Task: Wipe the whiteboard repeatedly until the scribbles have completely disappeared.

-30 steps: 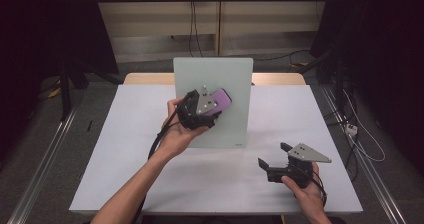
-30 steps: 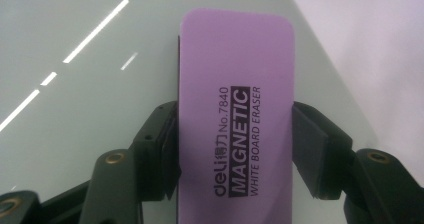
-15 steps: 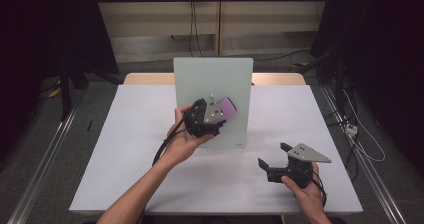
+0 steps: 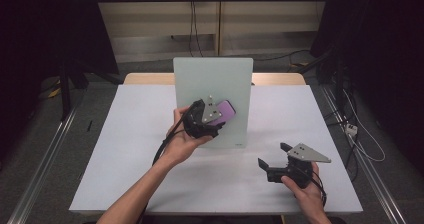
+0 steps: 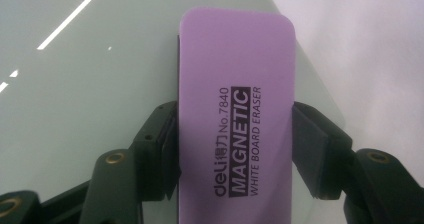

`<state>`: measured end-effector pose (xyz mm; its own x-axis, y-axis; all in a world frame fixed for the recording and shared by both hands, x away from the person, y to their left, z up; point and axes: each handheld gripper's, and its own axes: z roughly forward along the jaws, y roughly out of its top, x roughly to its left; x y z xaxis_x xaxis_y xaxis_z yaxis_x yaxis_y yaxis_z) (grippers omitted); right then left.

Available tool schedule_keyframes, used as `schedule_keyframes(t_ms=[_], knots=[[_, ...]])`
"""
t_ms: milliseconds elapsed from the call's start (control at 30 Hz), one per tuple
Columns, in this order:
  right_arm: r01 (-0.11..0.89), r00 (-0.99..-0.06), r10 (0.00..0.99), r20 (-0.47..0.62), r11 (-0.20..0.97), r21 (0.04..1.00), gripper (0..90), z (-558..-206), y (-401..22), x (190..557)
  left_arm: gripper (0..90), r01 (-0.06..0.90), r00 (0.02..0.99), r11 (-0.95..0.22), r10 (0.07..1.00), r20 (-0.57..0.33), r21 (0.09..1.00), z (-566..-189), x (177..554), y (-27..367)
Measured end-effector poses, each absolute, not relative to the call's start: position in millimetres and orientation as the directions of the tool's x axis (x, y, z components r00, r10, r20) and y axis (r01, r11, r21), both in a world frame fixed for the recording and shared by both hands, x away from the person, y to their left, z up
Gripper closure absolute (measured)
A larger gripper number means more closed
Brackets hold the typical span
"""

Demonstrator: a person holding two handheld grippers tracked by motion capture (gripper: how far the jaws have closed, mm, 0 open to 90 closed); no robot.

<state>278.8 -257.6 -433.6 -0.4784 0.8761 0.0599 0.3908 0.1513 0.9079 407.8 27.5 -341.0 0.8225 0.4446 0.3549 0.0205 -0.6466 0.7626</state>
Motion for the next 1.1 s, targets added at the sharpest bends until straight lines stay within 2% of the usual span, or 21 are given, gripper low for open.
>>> schedule_keyframes(t_ms=[100, 233, 567, 800, 900, 1000, 1100], knots=[[0.388, -0.478, 0.876, 0.057, 0.152, 0.909, 4.4, -433.6, -258.3, 278.8, 41.0, 0.012, 0.786, -0.633, 0.484, 0.384, 0.774, -323.0, 413.2, 34.1], [0.389, -0.479, 0.876, 0.057, 0.154, 0.908, 4.4, -433.7, -258.2, 279.0, 41.0, 0.023, 0.779, -0.606, 0.509, 0.365, 0.795, -309.1, 420.5, 42.1], [0.391, -0.477, 0.877, 0.059, 0.152, 0.908, 4.4, -433.7, -257.3, 279.0, 40.9, -0.015, 0.802, -0.669, 0.436, 0.408, 0.743, -344.6, 405.7, 32.0], [0.391, -0.475, 0.878, 0.059, 0.151, 0.908, 4.4, -433.7, -257.3, 279.0, 40.9, -0.005, 0.843, -0.713, 0.374, 0.386, 0.701, -372.5, 395.1, 24.2], [0.391, -0.476, 0.877, 0.059, 0.151, 0.908, 4.4, -433.8, -257.8, 279.1, 40.9, 0.007, 0.867, -0.713, 0.353, 0.351, 0.701, -383.4, 393.4, 24.0], [0.392, -0.475, 0.878, 0.06, 0.15, 0.908, 4.4, -433.9, -257.7, 279.4, 40.9, 0.023, 0.88, -0.701, 0.353, 0.319, 0.713, -381.4, 396.1, 25.7], [0.391, -0.477, 0.877, 0.059, 0.152, 0.908, 4.4, -433.6, -257.6, 278.9, 40.9, 0.021, 0.866, -0.684, 0.376, 0.328, 0.729, -368.6, 400.8, 32.5]])
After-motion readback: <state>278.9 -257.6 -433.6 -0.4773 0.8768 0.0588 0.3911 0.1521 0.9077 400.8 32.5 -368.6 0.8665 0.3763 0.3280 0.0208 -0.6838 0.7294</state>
